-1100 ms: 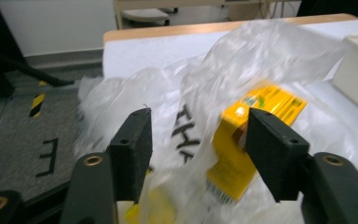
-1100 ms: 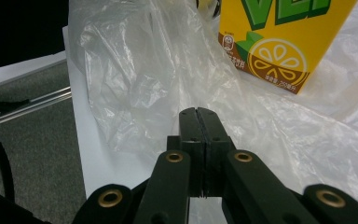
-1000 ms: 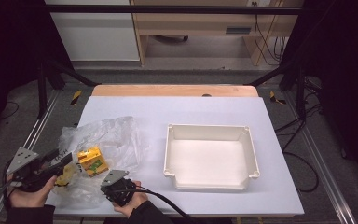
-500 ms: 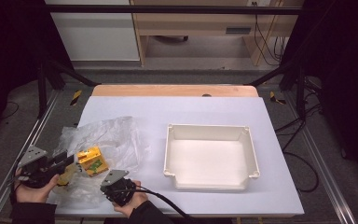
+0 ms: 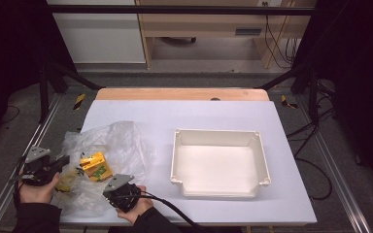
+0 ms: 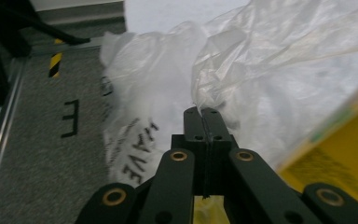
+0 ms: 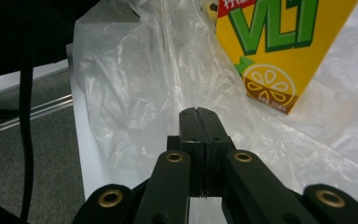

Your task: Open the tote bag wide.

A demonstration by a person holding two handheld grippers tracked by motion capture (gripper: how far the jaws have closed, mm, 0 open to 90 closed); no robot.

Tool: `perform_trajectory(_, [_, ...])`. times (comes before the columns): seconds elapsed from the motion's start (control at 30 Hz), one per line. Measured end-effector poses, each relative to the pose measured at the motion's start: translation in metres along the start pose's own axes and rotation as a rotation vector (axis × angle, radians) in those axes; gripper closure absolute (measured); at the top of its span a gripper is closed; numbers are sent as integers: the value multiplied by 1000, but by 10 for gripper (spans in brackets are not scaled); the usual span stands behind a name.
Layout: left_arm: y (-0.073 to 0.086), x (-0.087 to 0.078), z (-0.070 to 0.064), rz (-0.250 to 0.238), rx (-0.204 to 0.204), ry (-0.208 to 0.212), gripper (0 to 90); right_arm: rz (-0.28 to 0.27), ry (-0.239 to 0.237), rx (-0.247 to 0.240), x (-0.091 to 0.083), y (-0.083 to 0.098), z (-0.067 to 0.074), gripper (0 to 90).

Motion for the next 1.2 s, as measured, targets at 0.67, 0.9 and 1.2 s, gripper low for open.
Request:
perform_trajectory(0.67, [29,43,19,155,-11,-31,900,65,2,7,10,7,-2,779])
perform_trajectory(0.9, [27,40,18,126,-23,-7,879,-30,11,45,-18,-7,-17,613])
perform_trajectory(1.2, [29,39,19,146,-22,-15,895,-101,117,93,-52,-12,-51,683])
Point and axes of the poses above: each handheld gripper's, and its own axes: x roughly forward along the jaws, y roughly out of its underside, z roughly to its left, the point moved 6 cm from there along x, roughly forward along the jaws, and after that the axes turned 14 degrees about y, right-handed, at the moved point
